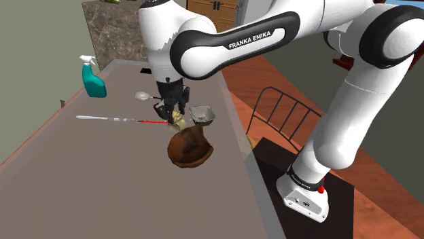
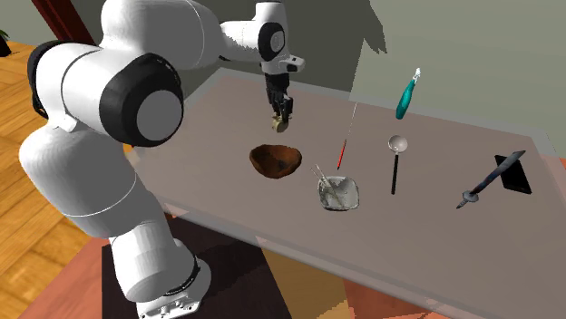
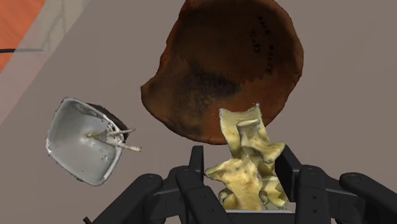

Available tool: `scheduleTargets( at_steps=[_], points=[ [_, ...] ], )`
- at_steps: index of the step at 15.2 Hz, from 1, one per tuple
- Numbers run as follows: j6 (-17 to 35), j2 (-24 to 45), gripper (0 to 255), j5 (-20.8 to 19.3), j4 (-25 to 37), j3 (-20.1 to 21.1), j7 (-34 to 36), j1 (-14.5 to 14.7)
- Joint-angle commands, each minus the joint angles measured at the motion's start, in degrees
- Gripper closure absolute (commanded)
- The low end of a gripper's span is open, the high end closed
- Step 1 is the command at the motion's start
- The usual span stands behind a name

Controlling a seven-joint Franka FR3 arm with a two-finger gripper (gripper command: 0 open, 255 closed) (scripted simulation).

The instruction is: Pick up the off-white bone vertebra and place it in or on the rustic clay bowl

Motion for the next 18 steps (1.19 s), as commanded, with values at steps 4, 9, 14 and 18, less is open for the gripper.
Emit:
scheduleTargets(
  at_steps=[4, 9, 14, 18],
  points=[
    [2.71, -13.04, 255, 5.87, -13.36, -1.66, -5.37, -1.49],
    [5.37, -16.88, 255, 7.36, -19.35, -2.55, -6.73, -1.22],
    [9.21, -15.36, 255, 6.63, -21.89, -2.15, -5.67, -1.30],
    [12.29, -13.88, 255, 5.85, -23.71, -1.82, -4.68, -1.41]
  ],
)
